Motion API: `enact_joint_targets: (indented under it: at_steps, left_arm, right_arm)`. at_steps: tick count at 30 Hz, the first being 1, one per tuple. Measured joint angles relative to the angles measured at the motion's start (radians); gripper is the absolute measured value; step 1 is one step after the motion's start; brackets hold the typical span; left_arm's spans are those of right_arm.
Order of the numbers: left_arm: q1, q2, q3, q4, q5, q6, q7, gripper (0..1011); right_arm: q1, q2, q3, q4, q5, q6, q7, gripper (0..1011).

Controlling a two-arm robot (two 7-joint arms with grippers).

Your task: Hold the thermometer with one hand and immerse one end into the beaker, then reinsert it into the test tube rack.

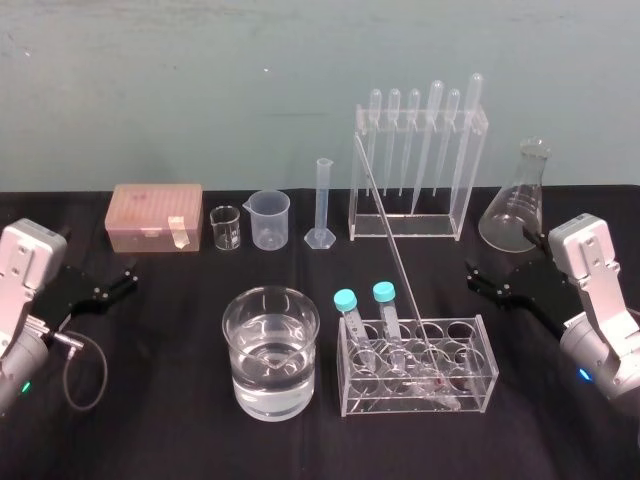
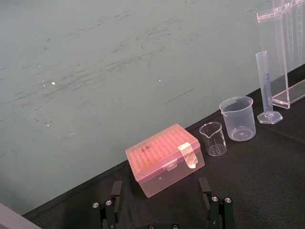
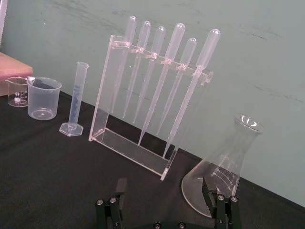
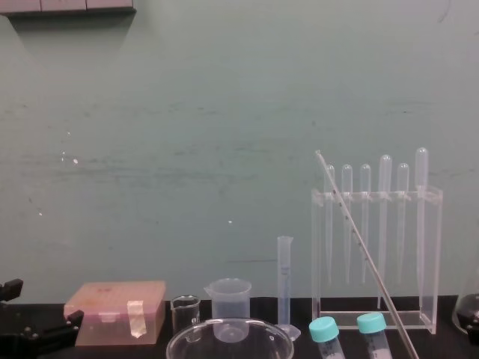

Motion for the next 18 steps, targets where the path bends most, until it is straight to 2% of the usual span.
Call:
enact_joint_targets:
  at_steps: [18]
  left_arm:
    - [0.0,0.0,0.0,0.0,0.0,0.0,0.0,1008]
  right_arm:
    - [0.0,0.0,0.0,0.0,0.0,0.0,0.0,1003]
